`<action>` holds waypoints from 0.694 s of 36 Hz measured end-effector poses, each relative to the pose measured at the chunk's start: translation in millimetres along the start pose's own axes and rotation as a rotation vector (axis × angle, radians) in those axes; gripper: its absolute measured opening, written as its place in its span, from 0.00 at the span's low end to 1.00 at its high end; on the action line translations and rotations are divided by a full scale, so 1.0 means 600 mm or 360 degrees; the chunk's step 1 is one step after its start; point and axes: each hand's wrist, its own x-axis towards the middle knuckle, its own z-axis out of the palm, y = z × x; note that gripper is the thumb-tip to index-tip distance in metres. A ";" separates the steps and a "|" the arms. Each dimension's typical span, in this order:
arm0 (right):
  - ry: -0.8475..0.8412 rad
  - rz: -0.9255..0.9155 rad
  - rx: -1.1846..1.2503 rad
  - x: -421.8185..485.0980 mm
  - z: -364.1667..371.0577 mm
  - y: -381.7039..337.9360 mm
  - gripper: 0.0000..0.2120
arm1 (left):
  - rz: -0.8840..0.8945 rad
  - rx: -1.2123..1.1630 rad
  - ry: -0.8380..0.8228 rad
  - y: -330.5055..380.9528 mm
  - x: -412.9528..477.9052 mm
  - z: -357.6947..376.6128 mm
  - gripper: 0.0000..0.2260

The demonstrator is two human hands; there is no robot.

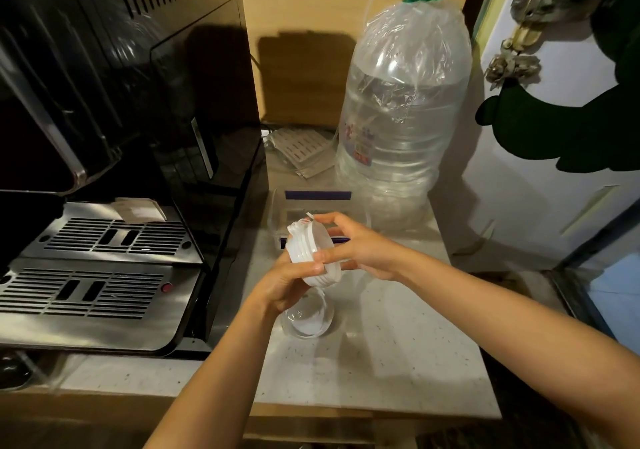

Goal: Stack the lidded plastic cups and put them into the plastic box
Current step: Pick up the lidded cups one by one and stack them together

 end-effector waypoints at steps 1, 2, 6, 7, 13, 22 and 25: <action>-0.0015 0.0005 0.0014 0.001 0.000 -0.001 0.27 | -0.0004 0.0007 -0.0003 0.001 -0.001 0.001 0.40; -0.0028 0.0009 0.0023 0.001 0.000 -0.001 0.27 | -0.0009 0.0011 -0.0003 0.001 -0.002 0.001 0.39; -0.0054 -0.0013 0.0056 0.002 0.002 0.000 0.26 | -0.0021 0.0015 -0.0001 0.002 -0.006 -0.001 0.38; -0.0057 -0.0023 0.0066 0.002 0.003 0.001 0.26 | -0.0025 0.0019 0.0006 0.002 -0.007 -0.001 0.39; -0.0082 -0.0076 0.0127 0.001 0.009 0.003 0.28 | -0.0019 0.0038 0.0002 0.004 -0.009 -0.003 0.40; -0.0030 -0.0213 0.0213 0.003 0.016 0.010 0.22 | -0.0026 0.0041 -0.0012 0.009 -0.007 -0.004 0.41; -0.0006 -0.0245 0.0184 0.005 0.018 0.013 0.21 | -0.0037 0.0045 0.0010 0.010 -0.005 -0.004 0.46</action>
